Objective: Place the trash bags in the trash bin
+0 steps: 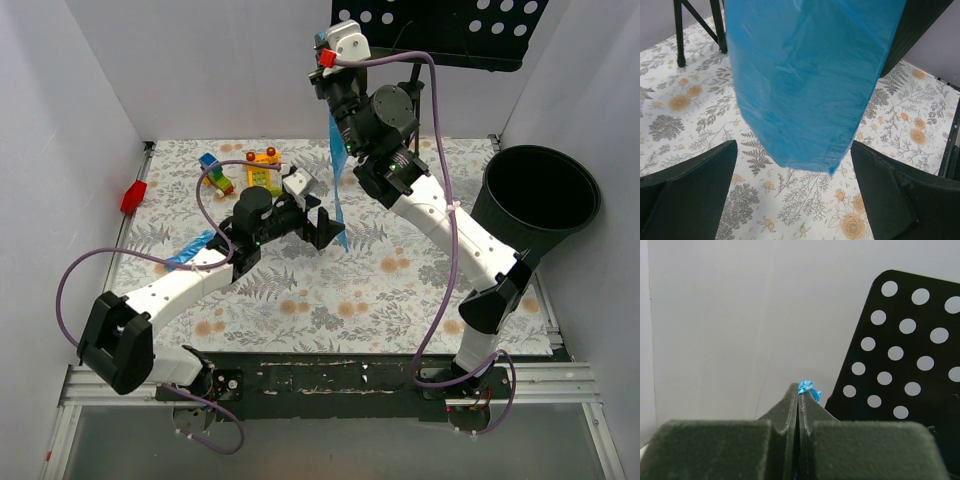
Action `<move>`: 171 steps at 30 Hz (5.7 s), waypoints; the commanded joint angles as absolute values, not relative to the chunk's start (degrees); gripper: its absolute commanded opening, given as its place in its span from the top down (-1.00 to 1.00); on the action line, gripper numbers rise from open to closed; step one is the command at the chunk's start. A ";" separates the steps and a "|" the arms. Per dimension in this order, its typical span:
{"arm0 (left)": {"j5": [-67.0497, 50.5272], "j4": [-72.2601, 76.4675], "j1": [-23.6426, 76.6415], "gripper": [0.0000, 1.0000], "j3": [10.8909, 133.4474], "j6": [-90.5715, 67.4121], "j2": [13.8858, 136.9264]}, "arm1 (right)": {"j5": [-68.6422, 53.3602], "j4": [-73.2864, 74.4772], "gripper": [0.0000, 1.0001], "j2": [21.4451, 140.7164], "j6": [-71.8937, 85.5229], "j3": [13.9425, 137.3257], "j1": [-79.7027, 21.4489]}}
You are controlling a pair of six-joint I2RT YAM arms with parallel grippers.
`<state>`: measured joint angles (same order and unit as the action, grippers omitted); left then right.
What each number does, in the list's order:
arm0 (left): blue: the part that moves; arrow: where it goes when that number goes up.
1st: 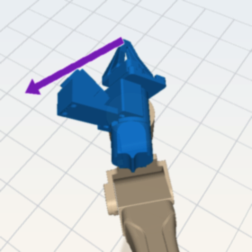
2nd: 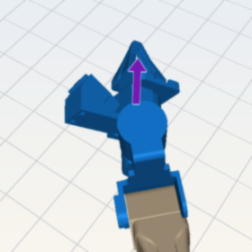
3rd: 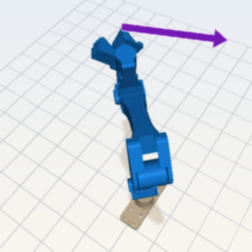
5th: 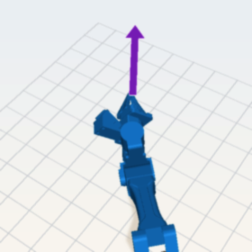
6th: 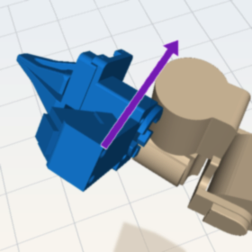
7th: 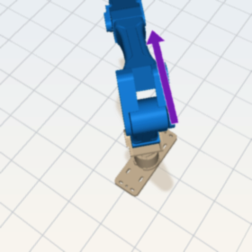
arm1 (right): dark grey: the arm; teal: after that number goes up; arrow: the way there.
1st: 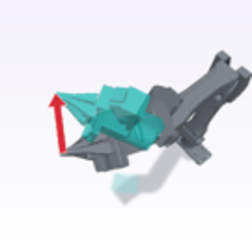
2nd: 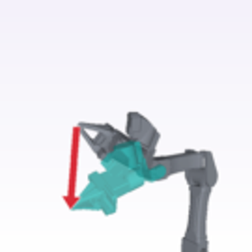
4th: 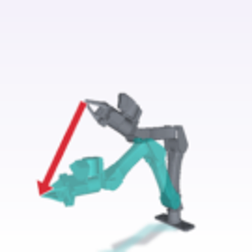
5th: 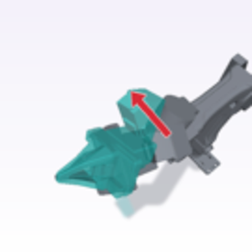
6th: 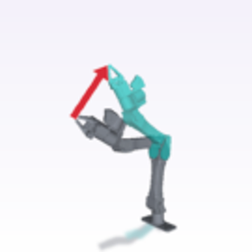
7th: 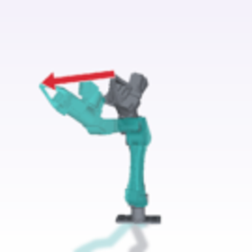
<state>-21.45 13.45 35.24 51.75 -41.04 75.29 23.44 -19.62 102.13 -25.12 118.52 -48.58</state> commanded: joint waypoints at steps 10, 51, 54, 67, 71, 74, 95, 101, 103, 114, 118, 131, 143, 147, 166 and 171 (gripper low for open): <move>-14.33 16.26 37.79 -0.96 58.97 -43.85 85.08 | 27.16 -25.66 0.97 103.62 -28.48 122.25 -50.19; -75.39 -35.78 14.77 1.00 75.93 -47.52 96.15 | -4.13 15.39 -0.72 93.29 -18.19 97.49 -31.82; -77.78 -27.53 13.62 1.00 74.19 -57.62 96.06 | -8.68 12.40 -0.74 84.84 -22.65 89.94 -31.64; -82.70 -21.45 11.43 1.00 71.81 -68.29 98.44 | -34.54 32.17 -0.57 81.03 -60.89 81.91 -43.67; -83.06 -21.01 11.34 1.00 70.67 -68.82 97.30 | -36.99 36.37 -0.58 84.89 -67.22 85.07 -45.00; -83.50 -19.96 11.42 1.00 69.87 -69.61 96.60 | -37.97 41.30 -0.53 88.06 -71.88 88.76 -45.00; -84.99 -15.03 11.51 1.00 67.77 -73.91 95.36 | -42.37 49.04 0.32 94.39 -78.49 93.51 -45.79; -81.94 -16.59 10.64 0.66 69.51 -71.49 95.10 | -37.88 48.35 0.97 94.31 -70.79 95.27 -44.48; -74.13 -28.84 9.06 0.24 74.77 -60.10 94.49 | -38.41 47.64 0.97 93.17 -66.38 96.50 -42.46; -63.37 -41.34 2.90 -0.48 84.12 -6.61 77.99 | -38.67 55.99 0.97 95.18 -48.79 110.12 -39.55; -60.57 -30.33 6.67 -0.52 80.69 -1.52 72.95 | -39.02 57.48 0.97 95.71 -48.69 112.41 -39.46; -51.60 -35.00 23.37 -0.42 79.90 31.03 75.32 | -40.17 61.26 0.97 96.42 -50.54 117.86 -39.46; -50.54 -29.17 24.26 0.56 78.83 24.08 75.41 | -37.09 61.26 0.97 94.83 -51.06 115.93 -39.46; -49.39 -31.03 24.96 1.00 79.54 23.12 75.76 | -37.18 60.47 0.97 94.48 -50.71 115.14 -39.46; -42.89 -26.19 29.36 1.00 77.61 16.08 73.57 | -32.00 55.72 0.97 91.59 -42.28 108.55 -39.46; -42.28 -25.58 29.53 1.00 77.43 18.98 73.92 | -31.38 58.27 0.51 90.44 -39.21 106.70 -38.85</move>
